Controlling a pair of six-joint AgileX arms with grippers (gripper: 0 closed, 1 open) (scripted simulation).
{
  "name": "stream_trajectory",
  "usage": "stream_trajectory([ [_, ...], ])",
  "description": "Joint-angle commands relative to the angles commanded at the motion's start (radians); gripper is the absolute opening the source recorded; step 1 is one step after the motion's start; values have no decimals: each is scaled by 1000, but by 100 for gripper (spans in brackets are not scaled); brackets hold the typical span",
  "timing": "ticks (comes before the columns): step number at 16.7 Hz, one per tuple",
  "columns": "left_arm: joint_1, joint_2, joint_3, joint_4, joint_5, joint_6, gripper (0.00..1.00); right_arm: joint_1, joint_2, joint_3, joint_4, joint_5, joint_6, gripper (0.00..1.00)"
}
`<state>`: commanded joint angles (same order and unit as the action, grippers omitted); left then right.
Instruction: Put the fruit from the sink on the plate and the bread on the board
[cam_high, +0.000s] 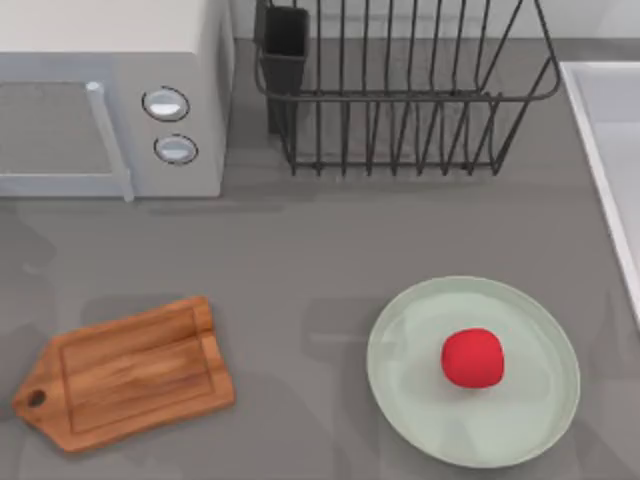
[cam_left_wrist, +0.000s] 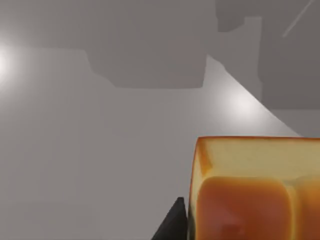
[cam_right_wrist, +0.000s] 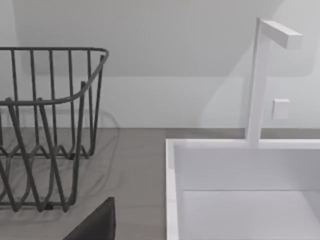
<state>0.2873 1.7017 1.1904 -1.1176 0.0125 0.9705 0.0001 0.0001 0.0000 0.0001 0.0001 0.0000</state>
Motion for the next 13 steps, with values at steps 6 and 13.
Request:
stream_trajectory([
  [6, -76, 59, -37, 4, 15, -680, 0, 0, 0, 0, 0, 0, 0, 100],
  [13, -226, 96, -112, -2, 34, -1638, 0, 0, 0, 0, 0, 0, 0, 100],
])
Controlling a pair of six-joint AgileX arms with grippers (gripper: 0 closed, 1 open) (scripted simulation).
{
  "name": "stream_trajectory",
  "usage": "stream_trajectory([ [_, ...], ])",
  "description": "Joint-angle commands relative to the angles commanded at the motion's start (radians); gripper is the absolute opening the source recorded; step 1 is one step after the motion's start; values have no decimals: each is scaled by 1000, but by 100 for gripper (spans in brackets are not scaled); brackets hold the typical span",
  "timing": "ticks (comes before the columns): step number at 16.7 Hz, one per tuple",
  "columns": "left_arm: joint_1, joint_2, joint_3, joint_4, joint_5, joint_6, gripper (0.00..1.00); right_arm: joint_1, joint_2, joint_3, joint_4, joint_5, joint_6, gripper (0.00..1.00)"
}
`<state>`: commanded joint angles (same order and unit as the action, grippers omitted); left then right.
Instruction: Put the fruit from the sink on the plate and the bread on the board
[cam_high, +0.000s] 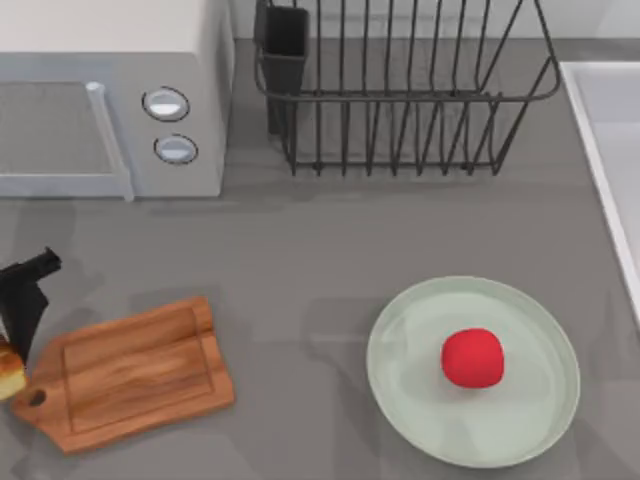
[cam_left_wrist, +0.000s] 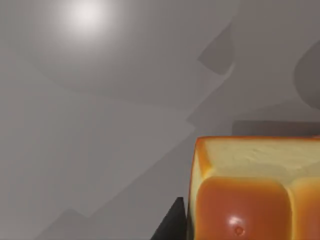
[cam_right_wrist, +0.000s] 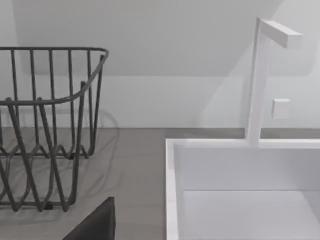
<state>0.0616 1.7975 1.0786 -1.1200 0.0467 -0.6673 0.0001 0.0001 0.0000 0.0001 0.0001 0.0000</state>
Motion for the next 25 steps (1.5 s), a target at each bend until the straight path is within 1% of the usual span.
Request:
stream_trajectory([
  [3, -79, -14, -23, 4, 6, -354, 0, 0, 0, 0, 0, 0, 0, 100],
  [6, -159, -41, -44, 22, 6, -645, 0, 0, 0, 0, 0, 0, 0, 100],
  [9, -236, -77, -59, 52, -1, -870, 0, 0, 0, 0, 0, 0, 0, 100],
  [12, -301, -128, -63, 88, -13, -1047, 0, 0, 0, 0, 0, 0, 0, 100],
  [15, -350, -178, -60, 122, -26, -1170, 0, 0, 0, 0, 0, 0, 0, 100],
  [17, -370, -198, -56, 136, -33, -1218, 0, 0, 0, 0, 0, 0, 0, 100],
  [19, -378, -206, -53, 141, -36, -1238, 0, 0, 0, 0, 0, 0, 0, 100],
  [25, -374, -202, -55, 140, -35, -1235, 0, 0, 0, 0, 0, 0, 0, 100],
])
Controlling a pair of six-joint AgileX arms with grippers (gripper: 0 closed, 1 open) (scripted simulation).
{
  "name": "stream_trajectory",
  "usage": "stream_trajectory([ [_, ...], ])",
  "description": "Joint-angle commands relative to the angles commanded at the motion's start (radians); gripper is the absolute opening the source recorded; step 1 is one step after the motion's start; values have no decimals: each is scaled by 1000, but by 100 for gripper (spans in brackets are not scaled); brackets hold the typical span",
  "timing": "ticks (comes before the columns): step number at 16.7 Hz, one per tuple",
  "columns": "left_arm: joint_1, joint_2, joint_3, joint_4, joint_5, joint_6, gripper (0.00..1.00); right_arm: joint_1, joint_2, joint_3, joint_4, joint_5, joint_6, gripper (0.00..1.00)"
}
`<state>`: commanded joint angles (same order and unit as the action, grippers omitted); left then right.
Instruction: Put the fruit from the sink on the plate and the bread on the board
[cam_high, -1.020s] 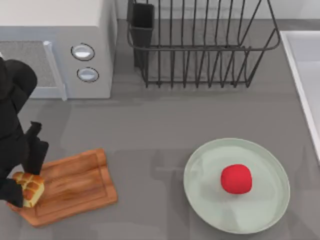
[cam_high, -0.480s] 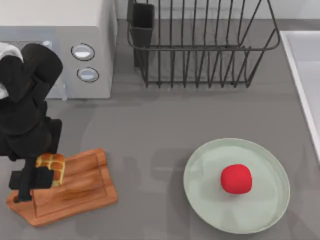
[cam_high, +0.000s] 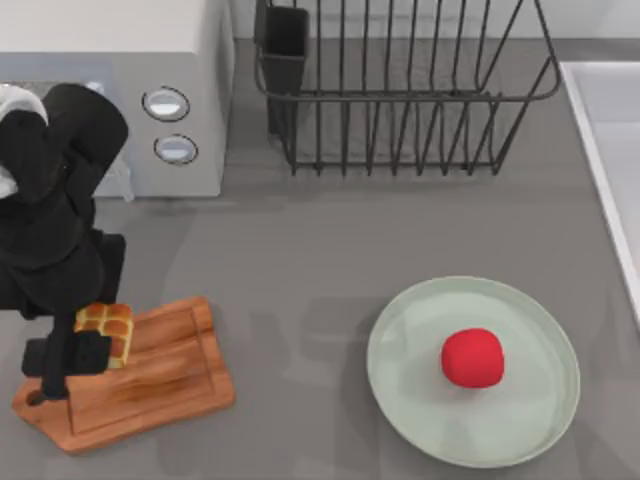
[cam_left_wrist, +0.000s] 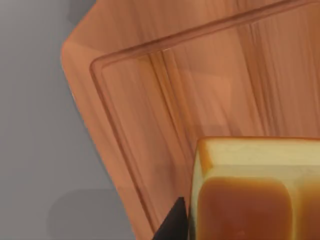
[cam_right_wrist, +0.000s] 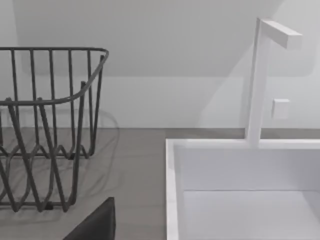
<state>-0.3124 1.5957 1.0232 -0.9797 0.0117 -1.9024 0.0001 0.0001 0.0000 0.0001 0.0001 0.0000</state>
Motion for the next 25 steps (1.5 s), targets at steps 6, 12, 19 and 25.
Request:
stream_trajectory([
  [6, 0, 25, -38, 63, -1, -1, 0, 0, 0, 0, 0, 0, 0, 100],
  [12, -4, 48, -78, 153, 0, -2, 0, 0, 0, 0, 0, 0, 0, 100],
  [19, -5, 73, -110, 190, -1, -2, 0, 0, 0, 0, 0, 0, 0, 100],
  [25, -5, 73, -110, 190, -1, -2, 38, 0, 0, 0, 0, 0, 0, 100],
])
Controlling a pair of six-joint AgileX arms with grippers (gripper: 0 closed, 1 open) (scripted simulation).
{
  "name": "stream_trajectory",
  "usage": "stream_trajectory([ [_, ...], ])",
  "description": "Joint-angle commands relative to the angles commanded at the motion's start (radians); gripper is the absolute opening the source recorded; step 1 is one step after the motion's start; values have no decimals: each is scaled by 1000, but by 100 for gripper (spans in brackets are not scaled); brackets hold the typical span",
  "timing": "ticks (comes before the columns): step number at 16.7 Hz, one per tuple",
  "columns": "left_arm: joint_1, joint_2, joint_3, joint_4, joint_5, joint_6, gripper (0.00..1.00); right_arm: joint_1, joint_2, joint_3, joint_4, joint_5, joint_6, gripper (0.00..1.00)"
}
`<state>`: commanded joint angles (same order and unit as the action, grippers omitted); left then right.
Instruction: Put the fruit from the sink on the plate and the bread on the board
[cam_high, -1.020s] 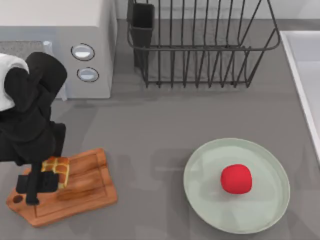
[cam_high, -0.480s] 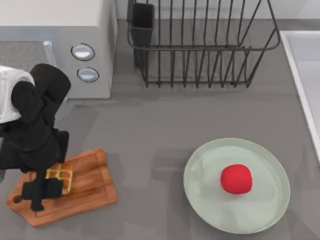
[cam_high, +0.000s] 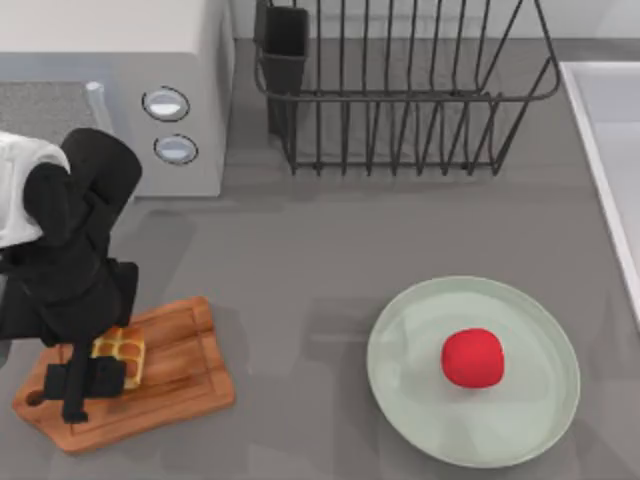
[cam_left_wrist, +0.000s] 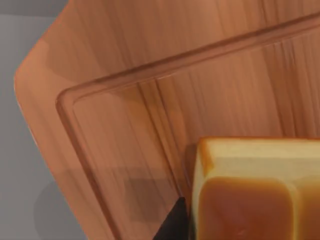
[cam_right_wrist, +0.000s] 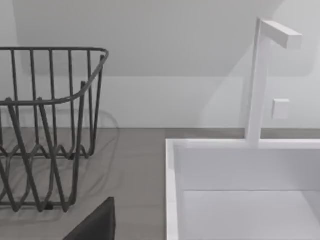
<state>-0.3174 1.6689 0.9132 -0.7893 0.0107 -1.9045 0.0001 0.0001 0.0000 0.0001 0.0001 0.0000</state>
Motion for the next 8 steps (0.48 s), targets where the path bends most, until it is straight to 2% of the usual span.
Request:
stream_trajectory([
  [8, 0, 0, 0, 0, 0, 0, 98, 0, 0, 0, 0, 0, 0, 100],
])
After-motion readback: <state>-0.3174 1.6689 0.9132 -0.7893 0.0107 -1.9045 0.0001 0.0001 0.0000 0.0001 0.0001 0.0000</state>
